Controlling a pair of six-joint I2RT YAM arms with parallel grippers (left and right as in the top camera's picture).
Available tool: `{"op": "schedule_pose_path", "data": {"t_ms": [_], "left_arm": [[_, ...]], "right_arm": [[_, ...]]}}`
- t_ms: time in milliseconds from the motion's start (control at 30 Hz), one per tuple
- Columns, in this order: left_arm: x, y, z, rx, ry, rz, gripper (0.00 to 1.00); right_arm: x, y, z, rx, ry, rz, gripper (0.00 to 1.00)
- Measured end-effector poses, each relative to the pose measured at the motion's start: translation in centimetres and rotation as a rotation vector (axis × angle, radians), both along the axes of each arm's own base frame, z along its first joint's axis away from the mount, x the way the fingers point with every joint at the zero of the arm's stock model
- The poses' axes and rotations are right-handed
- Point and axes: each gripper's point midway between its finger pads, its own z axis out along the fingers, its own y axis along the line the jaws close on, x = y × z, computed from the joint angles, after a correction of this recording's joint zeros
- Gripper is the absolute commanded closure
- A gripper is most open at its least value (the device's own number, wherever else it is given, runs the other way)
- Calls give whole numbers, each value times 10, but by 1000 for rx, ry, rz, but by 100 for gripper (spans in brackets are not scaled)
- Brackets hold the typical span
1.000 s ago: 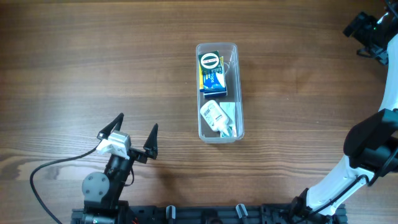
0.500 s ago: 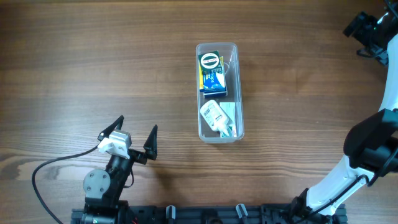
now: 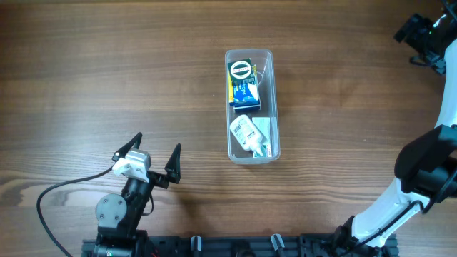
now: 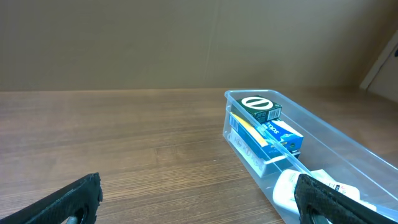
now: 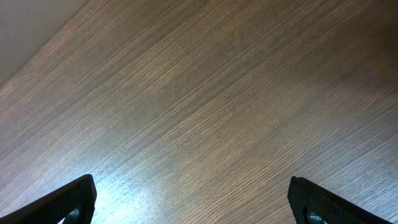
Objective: Pack container
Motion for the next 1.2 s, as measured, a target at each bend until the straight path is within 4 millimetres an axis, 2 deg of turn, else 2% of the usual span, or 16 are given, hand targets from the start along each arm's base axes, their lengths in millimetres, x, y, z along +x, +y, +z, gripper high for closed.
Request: {"op": "schedule_pose_path", "data": {"t_ms": [600,733,767,900,967,1067,1133,1200], "left_arm": [[0,0,0,0,0,0,0],[0,0,0,0,0,0,0],[0,0,0,0,0,0,0],[0,0,0,0,0,0,0],[0,0,0,0,0,0,0],[0,0,0,0,0,0,0],[0,0,0,0,0,0,0],[0,0,0,0,0,0,0]], "right_arm": [[0,0,0,0,0,0,0],[2,9,9,-7,-17,19,0],[3,18,19,-14,-36,36,0],[0,69,86,-54,-173,135,0],[-10,102,126,-73,-262,198,0],[-27,138,169,-85,-361,271,0],[-41,159,194,-90,-424,315,0],[-45,161,199,-92,-436,317,0]]}}
